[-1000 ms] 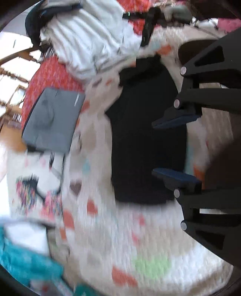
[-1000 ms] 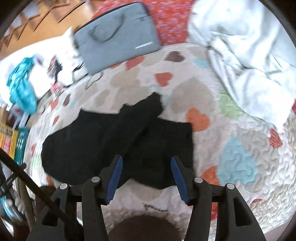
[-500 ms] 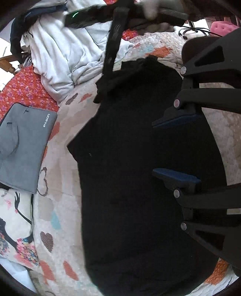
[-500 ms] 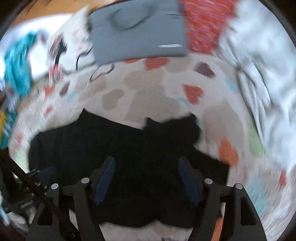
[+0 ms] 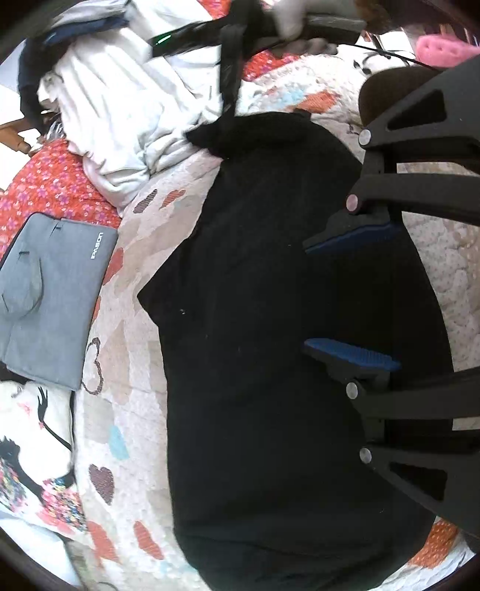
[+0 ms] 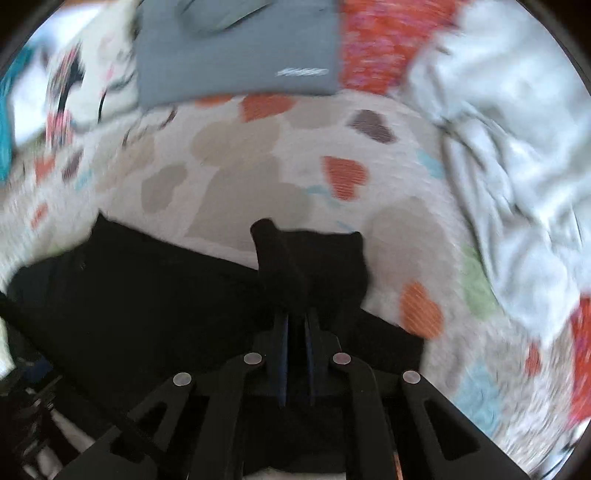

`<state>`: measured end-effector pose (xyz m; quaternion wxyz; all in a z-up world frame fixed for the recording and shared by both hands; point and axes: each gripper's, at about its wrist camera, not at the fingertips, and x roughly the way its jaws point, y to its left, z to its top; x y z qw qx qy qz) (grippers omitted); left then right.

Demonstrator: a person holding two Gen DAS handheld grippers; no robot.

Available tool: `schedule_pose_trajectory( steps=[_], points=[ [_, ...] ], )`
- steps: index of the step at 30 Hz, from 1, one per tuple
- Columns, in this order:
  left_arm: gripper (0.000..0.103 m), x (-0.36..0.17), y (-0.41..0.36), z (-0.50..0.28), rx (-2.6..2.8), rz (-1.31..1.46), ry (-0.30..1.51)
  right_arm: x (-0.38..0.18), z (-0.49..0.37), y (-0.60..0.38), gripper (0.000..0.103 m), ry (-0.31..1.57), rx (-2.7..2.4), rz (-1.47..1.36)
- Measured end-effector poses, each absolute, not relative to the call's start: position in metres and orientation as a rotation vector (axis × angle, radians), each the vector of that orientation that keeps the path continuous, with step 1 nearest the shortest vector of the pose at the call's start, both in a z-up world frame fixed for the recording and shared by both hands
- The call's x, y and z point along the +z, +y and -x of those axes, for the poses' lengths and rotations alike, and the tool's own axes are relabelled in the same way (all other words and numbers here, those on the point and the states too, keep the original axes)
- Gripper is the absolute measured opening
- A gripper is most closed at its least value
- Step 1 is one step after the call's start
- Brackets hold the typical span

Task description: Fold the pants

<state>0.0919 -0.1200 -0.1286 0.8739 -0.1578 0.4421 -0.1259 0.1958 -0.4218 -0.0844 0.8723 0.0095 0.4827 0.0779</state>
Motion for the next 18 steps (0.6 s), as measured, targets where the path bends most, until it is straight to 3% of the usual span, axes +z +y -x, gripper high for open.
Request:
schedule_pose_trajectory(
  steps=[3,7,18],
  points=[
    [0.046,-0.129,-0.117,-0.091,-0.267,0.344,0.925,-0.095,-0.175,-0.477,0.009,1.02,0.141,-0.217],
    [0.046,-0.129,-0.118,-0.09,-0.263,0.329,0.925,-0.134,-0.151,-0.536,0.027,1.086,0.06,-0.397],
    [0.047,-0.13,-0.121,-0.09,-0.255,0.299,0.922,-0.151,-0.107,-0.567,0.032,0.984,0.23,-0.646]
  ],
)
